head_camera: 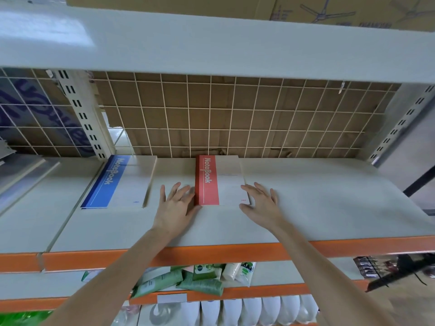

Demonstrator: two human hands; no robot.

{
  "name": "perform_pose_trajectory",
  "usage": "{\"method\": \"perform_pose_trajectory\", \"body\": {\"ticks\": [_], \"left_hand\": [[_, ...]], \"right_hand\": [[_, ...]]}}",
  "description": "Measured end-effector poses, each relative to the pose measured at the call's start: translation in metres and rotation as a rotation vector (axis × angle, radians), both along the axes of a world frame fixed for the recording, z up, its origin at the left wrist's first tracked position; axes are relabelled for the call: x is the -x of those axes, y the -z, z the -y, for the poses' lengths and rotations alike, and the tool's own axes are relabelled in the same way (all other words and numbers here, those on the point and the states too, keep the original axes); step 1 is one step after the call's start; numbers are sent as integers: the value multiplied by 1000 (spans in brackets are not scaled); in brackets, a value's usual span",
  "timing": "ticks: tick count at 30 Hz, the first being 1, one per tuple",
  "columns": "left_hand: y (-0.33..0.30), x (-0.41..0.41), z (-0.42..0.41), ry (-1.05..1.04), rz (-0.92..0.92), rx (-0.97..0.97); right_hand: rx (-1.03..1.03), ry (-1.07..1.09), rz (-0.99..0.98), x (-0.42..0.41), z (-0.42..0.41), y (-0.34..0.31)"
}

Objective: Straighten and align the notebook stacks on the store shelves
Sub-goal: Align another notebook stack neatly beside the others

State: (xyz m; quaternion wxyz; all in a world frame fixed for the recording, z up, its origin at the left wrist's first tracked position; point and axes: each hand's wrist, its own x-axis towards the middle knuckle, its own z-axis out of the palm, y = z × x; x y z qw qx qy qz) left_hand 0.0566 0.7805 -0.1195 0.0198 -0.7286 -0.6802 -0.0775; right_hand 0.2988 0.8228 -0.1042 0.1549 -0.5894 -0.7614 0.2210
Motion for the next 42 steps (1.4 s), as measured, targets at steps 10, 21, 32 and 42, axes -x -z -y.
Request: {"method": "perform_pose_trajectory", "body": {"ticks": [10, 21, 32, 42], "left_hand": [[1, -3, 2, -16, -8, -44], [5, -4, 4, 38, 198, -91], [8, -2, 3, 68, 342, -78], [-2, 4, 13, -59, 228, -55]], "right_hand": [[-58, 50, -43, -3, -1, 8], [-215, -88, 299, -2, 4, 18], [-182, -63, 135, -4, 1, 21], [-224, -42, 99, -4, 1, 23]]}}
